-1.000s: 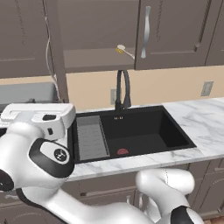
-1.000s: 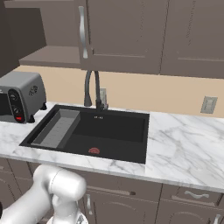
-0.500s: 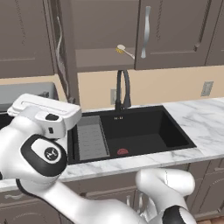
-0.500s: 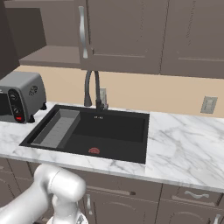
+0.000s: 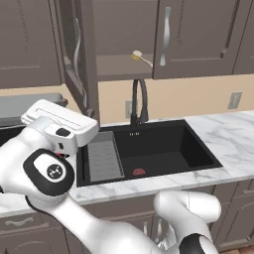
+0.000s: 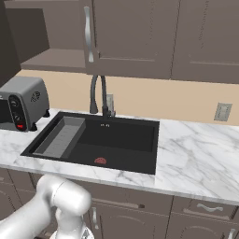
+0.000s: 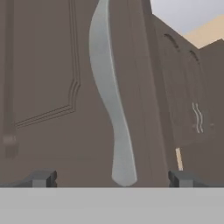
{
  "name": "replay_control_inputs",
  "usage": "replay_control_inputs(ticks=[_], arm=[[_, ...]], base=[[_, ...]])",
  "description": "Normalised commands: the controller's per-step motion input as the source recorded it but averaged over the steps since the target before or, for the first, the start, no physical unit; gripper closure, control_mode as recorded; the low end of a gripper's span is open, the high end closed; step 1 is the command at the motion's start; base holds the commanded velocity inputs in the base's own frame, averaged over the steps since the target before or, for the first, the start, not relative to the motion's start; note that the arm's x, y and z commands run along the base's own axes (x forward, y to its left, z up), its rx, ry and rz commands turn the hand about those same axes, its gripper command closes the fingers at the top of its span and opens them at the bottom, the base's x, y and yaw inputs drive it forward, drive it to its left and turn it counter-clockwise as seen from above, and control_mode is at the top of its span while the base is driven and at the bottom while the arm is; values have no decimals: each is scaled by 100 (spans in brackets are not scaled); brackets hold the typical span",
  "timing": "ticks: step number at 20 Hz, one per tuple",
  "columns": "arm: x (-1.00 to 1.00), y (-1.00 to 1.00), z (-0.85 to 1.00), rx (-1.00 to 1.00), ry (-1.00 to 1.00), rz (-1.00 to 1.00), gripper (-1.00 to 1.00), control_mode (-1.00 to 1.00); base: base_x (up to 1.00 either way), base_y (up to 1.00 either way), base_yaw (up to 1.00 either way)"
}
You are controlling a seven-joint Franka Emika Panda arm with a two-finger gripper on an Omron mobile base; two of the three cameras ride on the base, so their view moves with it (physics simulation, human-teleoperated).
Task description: Pick up the dish brush and sponge from the sink, and place them back in the cabinet, and close the cabinet doors.
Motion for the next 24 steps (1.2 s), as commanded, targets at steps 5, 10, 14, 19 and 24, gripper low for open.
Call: replay_control_inputs(ticks=[5, 10, 14, 19, 24], arm=[[53, -13, -4, -6, -1, -2, -100, -100], [61, -16, -5, -5, 0, -3, -100, -100], [67, -26, -5, -2, 0, -1, -100, -100], [70, -29, -3, 0, 0, 0, -100, -100], [71, -27, -2, 0, 0, 0, -100, -100]], base=[[0, 0, 0], [0, 0, 0], [0, 0, 0], [0, 0, 0], [0, 0, 0]])
